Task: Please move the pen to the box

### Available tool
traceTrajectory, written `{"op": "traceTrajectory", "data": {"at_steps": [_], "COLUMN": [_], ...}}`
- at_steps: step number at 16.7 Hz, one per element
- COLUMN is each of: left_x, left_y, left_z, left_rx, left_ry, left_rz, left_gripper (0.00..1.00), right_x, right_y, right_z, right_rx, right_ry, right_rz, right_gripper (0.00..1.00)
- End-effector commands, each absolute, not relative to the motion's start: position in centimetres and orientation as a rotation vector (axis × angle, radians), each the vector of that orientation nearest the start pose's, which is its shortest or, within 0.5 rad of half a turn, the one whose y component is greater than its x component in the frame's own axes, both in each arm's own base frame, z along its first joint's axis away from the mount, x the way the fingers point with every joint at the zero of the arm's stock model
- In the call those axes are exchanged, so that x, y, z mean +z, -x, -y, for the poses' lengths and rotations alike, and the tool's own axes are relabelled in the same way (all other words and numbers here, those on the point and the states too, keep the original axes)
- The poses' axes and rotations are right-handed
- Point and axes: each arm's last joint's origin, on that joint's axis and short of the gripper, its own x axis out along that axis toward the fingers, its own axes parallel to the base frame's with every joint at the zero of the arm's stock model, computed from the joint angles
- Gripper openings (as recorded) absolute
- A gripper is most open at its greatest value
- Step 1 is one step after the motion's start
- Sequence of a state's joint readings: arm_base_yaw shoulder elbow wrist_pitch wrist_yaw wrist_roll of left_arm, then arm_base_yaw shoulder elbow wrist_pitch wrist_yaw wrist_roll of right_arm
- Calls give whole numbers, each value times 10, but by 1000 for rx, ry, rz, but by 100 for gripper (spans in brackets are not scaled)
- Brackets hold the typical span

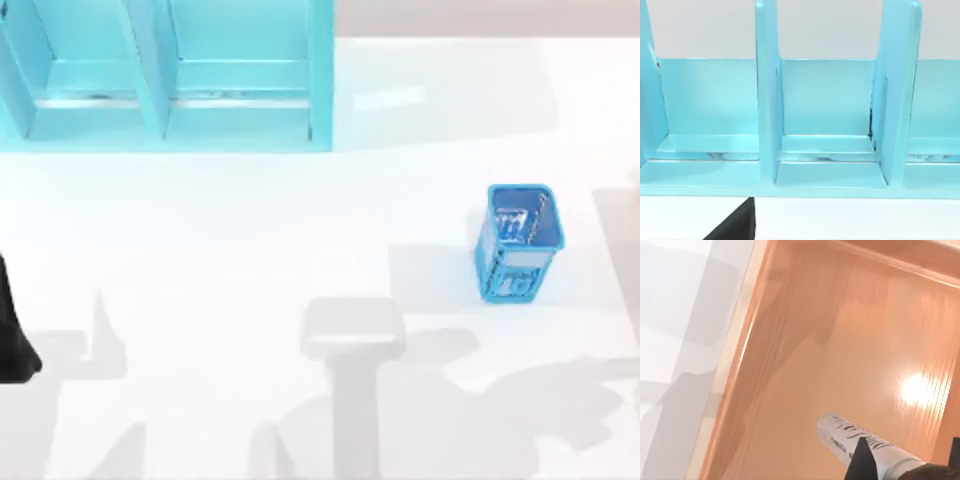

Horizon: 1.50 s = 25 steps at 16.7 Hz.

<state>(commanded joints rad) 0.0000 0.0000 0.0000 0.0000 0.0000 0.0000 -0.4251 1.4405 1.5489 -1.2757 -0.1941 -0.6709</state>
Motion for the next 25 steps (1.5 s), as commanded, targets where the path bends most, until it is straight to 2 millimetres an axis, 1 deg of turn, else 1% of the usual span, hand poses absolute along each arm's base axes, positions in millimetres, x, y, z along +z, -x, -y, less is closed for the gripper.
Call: {"op": "traceTrajectory", "data": {"at_steps": [2, 3, 6, 7, 9, 12, 25], "left_x": [160, 160, 160, 160, 160, 160, 160], "left_y": [-106, -106, -106, -106, -106, -106, -106], "left_z": [1, 1, 1, 1, 1, 1, 1], "left_rx": [0, 0, 0, 0, 0, 0, 0], "left_ry": [0, 0, 0, 0, 0, 0, 0], "left_rz": [0, 0, 0, 0, 0, 0, 0], "left_gripper": [100, 100, 100, 100, 100, 100, 100], "right_x": [349, 342, 310, 303, 297, 297, 297], "right_y": [-250, -252, -258, -259, -259, -259, -259], "right_z": [102, 102, 102, 102, 101, 101, 101], "right_rx": [175, 174, 172, 172, 170, 170, 170], "right_ry": [238, 236, 243, 246, 248, 248, 248], "right_rz": [-1114, -1114, -1116, -1116, -1113, -1113, -1113], "right_gripper": [0, 0, 0, 0, 0, 0, 98]}}
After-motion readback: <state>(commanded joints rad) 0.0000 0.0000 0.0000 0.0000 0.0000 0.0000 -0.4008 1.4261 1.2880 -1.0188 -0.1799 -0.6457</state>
